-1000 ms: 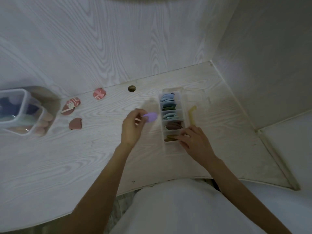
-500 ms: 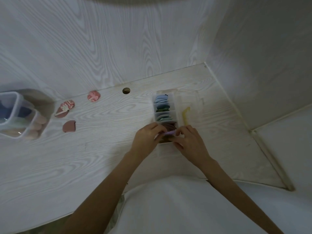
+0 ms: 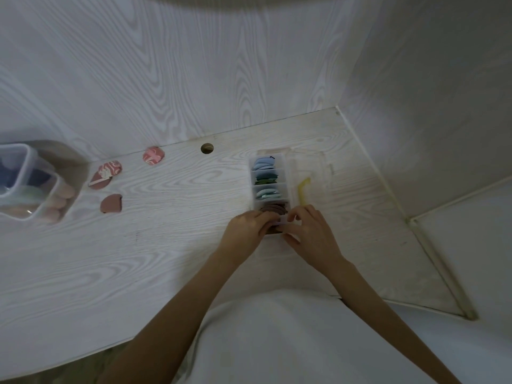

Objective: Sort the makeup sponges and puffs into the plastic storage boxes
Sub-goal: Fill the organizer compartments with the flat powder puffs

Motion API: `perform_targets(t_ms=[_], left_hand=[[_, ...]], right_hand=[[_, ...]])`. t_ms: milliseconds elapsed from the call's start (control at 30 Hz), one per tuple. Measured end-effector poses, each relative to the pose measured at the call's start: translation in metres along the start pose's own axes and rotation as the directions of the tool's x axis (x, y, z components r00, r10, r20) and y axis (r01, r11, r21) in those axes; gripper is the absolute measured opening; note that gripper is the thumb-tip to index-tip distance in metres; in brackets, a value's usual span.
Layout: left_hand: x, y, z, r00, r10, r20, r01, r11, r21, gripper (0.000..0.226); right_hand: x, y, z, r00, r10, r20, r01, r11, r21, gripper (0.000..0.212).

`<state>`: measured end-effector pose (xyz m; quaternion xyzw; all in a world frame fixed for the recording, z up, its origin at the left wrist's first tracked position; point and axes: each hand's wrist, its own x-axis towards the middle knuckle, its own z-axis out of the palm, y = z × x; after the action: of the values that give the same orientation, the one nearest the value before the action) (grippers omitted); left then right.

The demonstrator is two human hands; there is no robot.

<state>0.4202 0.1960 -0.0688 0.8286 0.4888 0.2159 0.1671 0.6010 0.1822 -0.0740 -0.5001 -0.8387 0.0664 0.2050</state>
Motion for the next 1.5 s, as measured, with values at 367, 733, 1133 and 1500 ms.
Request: perform_targets(t_ms=[367,733,1133,1500], left_hand=[[0.003,-0.015,-0.005,0.995,-0.048,-0.092,0.047,0.999,-0.008,0.018],[-0.014,-0.021,-0.007,0.939,-0.336,-0.077,0.317,0.929,-0.191,0.024],[-0.019,-0.019,0.001,0.906,-0.415,-0.085,0.372,0.875,-0.309,0.023],[-0.068,-0.053,-0.057,0.775,-0.601,-0.195,0.503,0.773,-0.386,0.019]], right_hand=[[0.009,0.004,-0.008,0.989,0.134,-0.060,-0.132,0.990,0.049,0.009],[0.035,-0.006,-0.009,0.987,0.041,0.156,-0.005,0.975,-0.221,0.020],[0.036,-0.013,-0.009,0.979,0.127,0.161,-0.087,0.967,-0.239,0.047],[0.083,-0.058,-0.029,0.985,-0.008,0.175,-0.008,0.996,0.090,0.021]])
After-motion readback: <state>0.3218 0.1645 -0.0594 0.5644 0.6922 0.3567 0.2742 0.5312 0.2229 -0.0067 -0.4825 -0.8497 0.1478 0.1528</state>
